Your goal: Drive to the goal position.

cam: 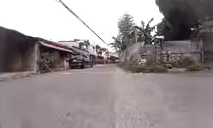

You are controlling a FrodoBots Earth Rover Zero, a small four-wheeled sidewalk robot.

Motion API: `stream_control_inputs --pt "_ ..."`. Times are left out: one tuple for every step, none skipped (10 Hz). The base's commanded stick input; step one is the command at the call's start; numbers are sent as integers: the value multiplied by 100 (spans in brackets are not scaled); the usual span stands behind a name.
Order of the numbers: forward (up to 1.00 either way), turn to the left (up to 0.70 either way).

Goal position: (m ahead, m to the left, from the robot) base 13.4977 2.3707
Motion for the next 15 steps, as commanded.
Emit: stream_control_inputs --pt "100 0" --pt "100 0" --pt "100 0" --pt "100 0" --pt "100 0" --pt "100 0" --pt "100 0" --pt "100 0" --pt "100 0" --pt "100 0" --pt "100 0" --pt "100 0" --pt "100 0" --pt "100 0" --pt "100 0"
